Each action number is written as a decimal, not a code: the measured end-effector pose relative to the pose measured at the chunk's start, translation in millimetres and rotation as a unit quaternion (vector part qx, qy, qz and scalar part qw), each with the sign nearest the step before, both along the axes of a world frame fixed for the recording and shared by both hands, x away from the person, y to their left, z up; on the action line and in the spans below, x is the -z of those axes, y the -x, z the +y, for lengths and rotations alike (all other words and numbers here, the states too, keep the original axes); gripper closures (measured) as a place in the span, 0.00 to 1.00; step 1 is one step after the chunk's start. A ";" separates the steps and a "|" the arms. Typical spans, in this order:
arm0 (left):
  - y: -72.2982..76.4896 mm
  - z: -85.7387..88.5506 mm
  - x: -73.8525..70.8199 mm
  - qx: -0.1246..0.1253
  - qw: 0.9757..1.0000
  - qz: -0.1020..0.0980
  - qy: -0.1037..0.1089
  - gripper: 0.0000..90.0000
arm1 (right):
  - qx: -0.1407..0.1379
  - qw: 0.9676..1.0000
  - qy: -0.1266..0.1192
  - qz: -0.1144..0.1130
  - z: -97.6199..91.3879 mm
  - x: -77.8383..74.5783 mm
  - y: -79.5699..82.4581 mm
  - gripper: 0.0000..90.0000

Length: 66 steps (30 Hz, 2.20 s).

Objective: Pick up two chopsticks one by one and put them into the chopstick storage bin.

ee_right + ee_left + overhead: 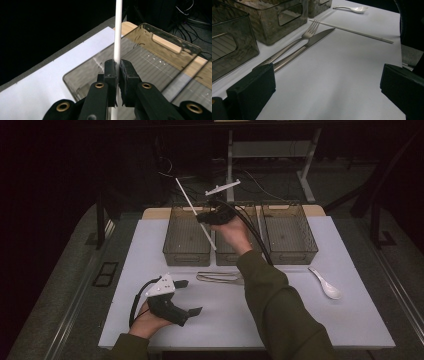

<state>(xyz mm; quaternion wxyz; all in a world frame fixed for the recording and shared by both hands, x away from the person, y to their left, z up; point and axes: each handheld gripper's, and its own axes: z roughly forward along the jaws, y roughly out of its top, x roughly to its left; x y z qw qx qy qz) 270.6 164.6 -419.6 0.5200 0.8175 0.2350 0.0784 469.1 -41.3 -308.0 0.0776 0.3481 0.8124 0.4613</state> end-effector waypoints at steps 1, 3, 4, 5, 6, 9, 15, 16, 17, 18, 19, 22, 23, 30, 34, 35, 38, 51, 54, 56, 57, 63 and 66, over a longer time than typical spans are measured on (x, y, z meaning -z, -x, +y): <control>0.1 0.0 0.0 0.000 1.000 0.000 0.001 0.00 | 0.002 1.000 -0.002 0.001 2.9 1.5 -2.0 0.94; 0.2 0.1 -0.1 0.001 1.000 -0.001 0.001 0.00 | 0.005 1.000 -0.005 0.005 8.6 4.4 -5.9 0.94; 0.0 0.2 -0.1 0.001 1.000 -0.001 0.000 0.00 | 0.008 1.000 -0.007 0.007 11.6 5.8 -7.6 0.94; -0.1 0.4 -0.1 0.002 1.000 -0.001 0.001 0.00 | 0.007 1.000 -0.004 0.005 14.2 7.3 -9.6 0.94; -0.2 0.5 -0.1 0.002 1.000 0.000 0.001 0.00 | 0.008 1.000 -0.002 0.006 16.7 8.7 -11.2 0.94; -1.3 1.4 -0.3 0.004 1.000 -0.004 -0.002 0.00 | 0.013 1.000 0.001 0.009 22.6 15.3 -15.5 0.94; -0.1 1.1 -0.5 0.003 1.000 0.000 0.002 0.00 | 0.018 0.999 0.038 0.033 33.7 39.4 -19.2 0.93; 0.0 0.9 -0.5 0.003 1.000 0.000 0.001 0.00 | 0.019 0.998 0.045 0.036 35.2 42.6 -19.6 0.93; 0.1 0.6 -0.4 0.003 1.000 0.002 0.002 0.00 | 0.019 0.998 0.049 0.040 36.9 45.7 -20.0 0.93; 0.0 0.2 -0.3 0.003 1.000 0.002 0.003 0.00 | 0.022 0.997 0.053 0.045 38.6 48.3 -20.3 0.93; 0.0 0.0 -0.4 0.004 1.000 0.002 0.002 0.00 | 0.024 0.997 0.058 0.044 40.0 50.6 -20.9 0.93; 0.1 0.0 -0.6 0.006 1.000 0.001 0.001 0.00 | 0.023 0.996 0.066 0.051 43.7 57.7 -22.6 0.93; 0.0 0.1 -0.5 0.006 1.000 0.001 0.001 0.00 | 0.023 0.996 0.074 0.050 44.8 60.7 -23.5 0.93; 0.0 -0.2 -0.4 0.008 1.000 0.001 0.000 0.00 | 0.030 0.992 0.099 0.067 47.5 75.3 -26.0 0.87; -0.1 0.0 -0.3 0.007 1.000 0.000 0.000 0.00 | 0.029 0.994 0.087 0.058 42.7 71.1 -24.0 0.75; 0.1 0.2 -0.4 0.007 1.000 0.000 0.001 0.00 | 0.029 0.995 0.077 0.059 40.1 69.0 -22.4 0.73; -0.1 0.3 -0.1 0.005 1.000 0.001 0.001 0.00 | 0.015 0.996 0.065 0.059 33.6 65.1 -16.9 0.62; -0.9 0.3 1.3 0.002 1.000 -0.001 -0.007 0.00 | -0.009 0.999 0.032 0.035 -11.3 46.1 22.0 0.43; -1.3 0.3 1.6 0.002 1.000 0.002 -0.008 0.00 | -0.016 0.999 0.039 0.032 -22.0 45.4 28.4 0.42; -1.1 0.1 1.6 0.002 1.000 0.002 -0.010 0.00 | -0.020 0.999 0.040 0.028 -28.7 44.6 33.5 0.41; -1.0 0.4 1.6 0.002 1.000 0.002 -0.011 0.00 | -0.020 0.999 0.038 0.030 -31.7 44.0 36.0 0.40; -0.7 0.4 2.0 0.002 1.000 0.002 -0.013 0.00 | -0.031 0.999 0.025 0.023 -48.4 42.6 52.3 0.38; -0.4 0.5 2.0 0.002 1.000 0.005 -0.012 0.00 | -0.040 0.999 0.024 0.021 -57.3 43.3 61.6 0.39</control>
